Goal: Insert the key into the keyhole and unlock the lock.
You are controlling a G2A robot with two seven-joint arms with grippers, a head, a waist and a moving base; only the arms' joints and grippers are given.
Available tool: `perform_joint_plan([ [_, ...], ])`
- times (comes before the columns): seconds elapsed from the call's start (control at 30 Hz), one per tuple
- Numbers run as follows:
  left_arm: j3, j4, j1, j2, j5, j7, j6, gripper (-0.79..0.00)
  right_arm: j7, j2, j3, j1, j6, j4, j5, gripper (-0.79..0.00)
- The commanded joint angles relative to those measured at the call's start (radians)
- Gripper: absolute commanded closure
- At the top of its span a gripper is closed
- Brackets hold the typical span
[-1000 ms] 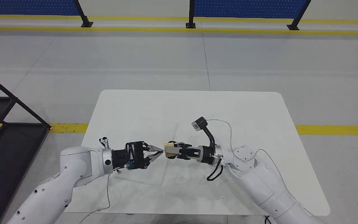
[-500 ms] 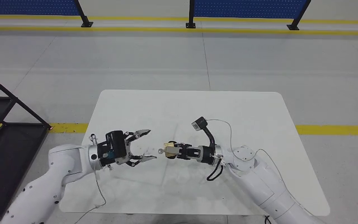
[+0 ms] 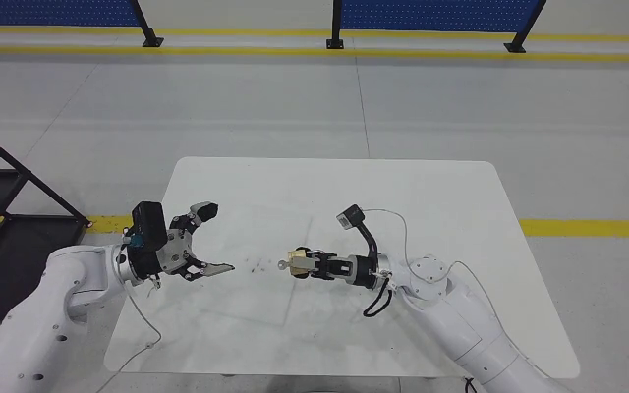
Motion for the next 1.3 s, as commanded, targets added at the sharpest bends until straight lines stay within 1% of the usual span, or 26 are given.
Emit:
perform_joint_plan([
  [0.0,0.0,0.0,0.0,0.0,0.001,0.001,0.0,-0.785,0.0,0.0,0.0,0.0,0.0,0.0,0.0,0.0],
  [0.07,0.0,0.0,0.0,0.0,0.001,0.001,0.0,-0.785,-0.002,0.0,-0.001,-0.001,0.005,-0.001,-0.004,0.0],
  [0.1,0.0,0.0,0.0,0.0,0.001,0.001,0.0,-0.785,-0.011,0.0,-0.006,-0.002,0.033,-0.006,-0.036,0.0],
  [0.17,0.0,0.0,0.0,0.0,0.001,0.001,0.0,-0.785,-0.056,0.002,-0.004,-0.002,0.099,-0.021,-0.113,0.0],
  [0.27,0.0,0.0,0.0,0.0,0.001,0.001,0.0,-0.785,-0.133,0.008,0.015,-0.021,0.216,-0.043,-0.176,0.0],
  [0.3,0.0,0.0,0.0,0.0,0.001,0.001,0.0,-0.785,-0.137,0.01,0.022,-0.028,0.236,-0.054,-0.187,0.0],
  [0.4,0.0,0.0,0.0,0.0,0.001,0.001,0.0,-0.785,-0.167,0.02,0.046,-0.047,0.35,-0.095,-0.26,0.0],
  [0.5,0.0,0.0,0.0,0.0,0.001,0.001,0.0,-0.785,-0.175,0.029,0.062,-0.06,0.462,-0.146,-0.333,0.0],
  [0.57,0.0,0.0,0.0,0.0,0.001,0.001,0.0,-0.785,-0.165,0.034,0.061,-0.058,0.555,-0.177,-0.395,0.0],
  [0.67,0.0,0.0,0.0,0.0,0.001,0.001,0.0,-0.785,-0.159,0.033,0.041,-0.042,0.679,-0.221,-0.473,0.0],
  [0.73,0.0,0.0,0.0,0.0,0.001,0.001,0.0,-0.785,-0.153,0.03,0.02,-0.027,0.742,-0.235,-0.505,0.0],
  [0.83,0.0,0.0,0.0,0.0,0.001,0.001,0.0,-0.785,-0.145,0.022,-0.012,0.0,0.816,-0.238,-0.541,0.0],
  [1.0,0.0,0.0,0.0,0.0,0.001,0.001,0.0,-0.785,-0.153,0.011,-0.046,0.03,0.899,-0.23,-0.573,0.0],
  [1.27,0.0,0.0,0.0,0.0,0.001,0.001,0.0,-0.785,-0.161,0.005,-0.061,0.036,0.981,-0.221,-0.611,0.0],
])
